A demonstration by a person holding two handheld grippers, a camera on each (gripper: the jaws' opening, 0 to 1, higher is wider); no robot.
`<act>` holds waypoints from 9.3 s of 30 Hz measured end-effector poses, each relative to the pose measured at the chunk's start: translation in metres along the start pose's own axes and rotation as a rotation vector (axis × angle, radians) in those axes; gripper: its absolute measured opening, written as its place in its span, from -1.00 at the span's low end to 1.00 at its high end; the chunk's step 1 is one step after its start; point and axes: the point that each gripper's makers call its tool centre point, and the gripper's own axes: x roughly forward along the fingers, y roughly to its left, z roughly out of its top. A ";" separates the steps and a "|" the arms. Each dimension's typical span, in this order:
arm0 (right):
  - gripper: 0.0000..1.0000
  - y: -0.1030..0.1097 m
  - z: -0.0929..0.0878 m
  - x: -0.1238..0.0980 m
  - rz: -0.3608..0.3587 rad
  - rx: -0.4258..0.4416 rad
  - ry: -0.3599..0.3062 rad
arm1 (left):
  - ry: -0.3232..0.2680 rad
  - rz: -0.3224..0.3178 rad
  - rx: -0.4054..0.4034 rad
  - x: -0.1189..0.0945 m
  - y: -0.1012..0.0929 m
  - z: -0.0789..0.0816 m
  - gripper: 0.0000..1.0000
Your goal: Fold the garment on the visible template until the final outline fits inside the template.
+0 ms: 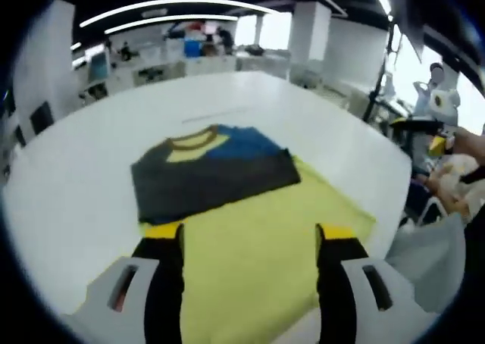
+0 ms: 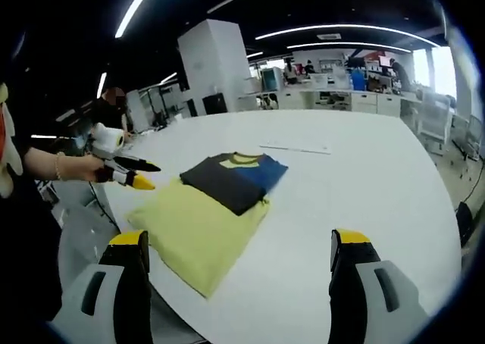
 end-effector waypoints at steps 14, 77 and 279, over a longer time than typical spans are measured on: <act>0.99 0.036 0.017 0.007 0.009 -0.026 -0.012 | -0.091 0.093 -0.063 -0.100 0.039 0.004 0.97; 0.81 0.081 -0.037 0.023 0.057 0.046 0.079 | 0.091 -0.009 -0.183 -0.100 0.032 -0.092 0.60; -0.95 0.055 0.028 0.039 0.118 0.024 0.128 | 0.119 -0.169 -0.247 -0.113 0.047 -0.017 -1.00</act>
